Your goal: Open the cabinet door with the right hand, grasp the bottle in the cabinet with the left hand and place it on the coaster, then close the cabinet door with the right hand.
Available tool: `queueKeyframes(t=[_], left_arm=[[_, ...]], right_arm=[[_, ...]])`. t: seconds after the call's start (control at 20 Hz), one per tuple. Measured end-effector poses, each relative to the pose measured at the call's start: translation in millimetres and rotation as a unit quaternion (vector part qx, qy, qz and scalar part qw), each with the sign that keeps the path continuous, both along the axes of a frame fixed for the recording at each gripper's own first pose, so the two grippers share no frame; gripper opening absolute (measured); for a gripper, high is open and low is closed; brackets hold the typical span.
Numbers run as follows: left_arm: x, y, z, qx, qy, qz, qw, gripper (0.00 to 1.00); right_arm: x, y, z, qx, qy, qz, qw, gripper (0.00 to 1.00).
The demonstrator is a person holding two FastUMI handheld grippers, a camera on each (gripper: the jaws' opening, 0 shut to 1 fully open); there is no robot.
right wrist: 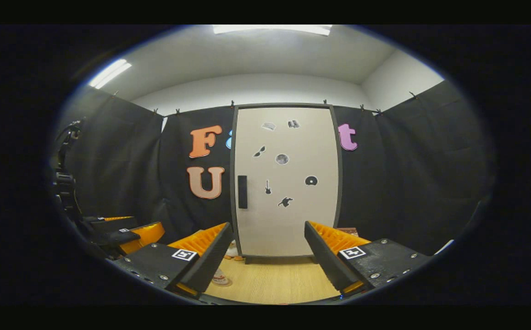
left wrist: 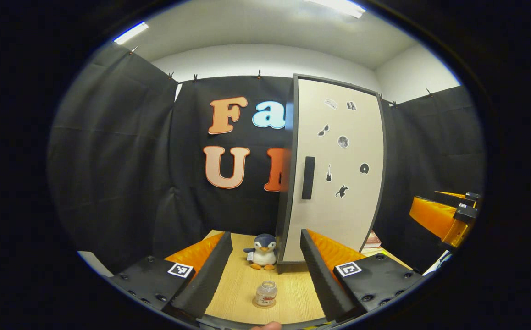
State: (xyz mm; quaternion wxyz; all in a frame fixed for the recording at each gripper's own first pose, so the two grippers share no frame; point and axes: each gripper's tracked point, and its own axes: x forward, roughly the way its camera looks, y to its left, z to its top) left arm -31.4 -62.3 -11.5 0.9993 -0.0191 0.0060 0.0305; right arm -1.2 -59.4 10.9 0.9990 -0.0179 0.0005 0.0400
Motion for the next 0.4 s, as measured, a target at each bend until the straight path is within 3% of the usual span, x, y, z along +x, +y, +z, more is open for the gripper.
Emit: queueKeyframes(t=[0.4], left_arm=[[-2.5, 3.6, -6.2, 0.002, 0.007, 0.001, 1.000, 0.94]], right_arm=[[-4.9, -1.6, -7.3, 0.001, -0.001, 0.000, 1.000, 0.97]])
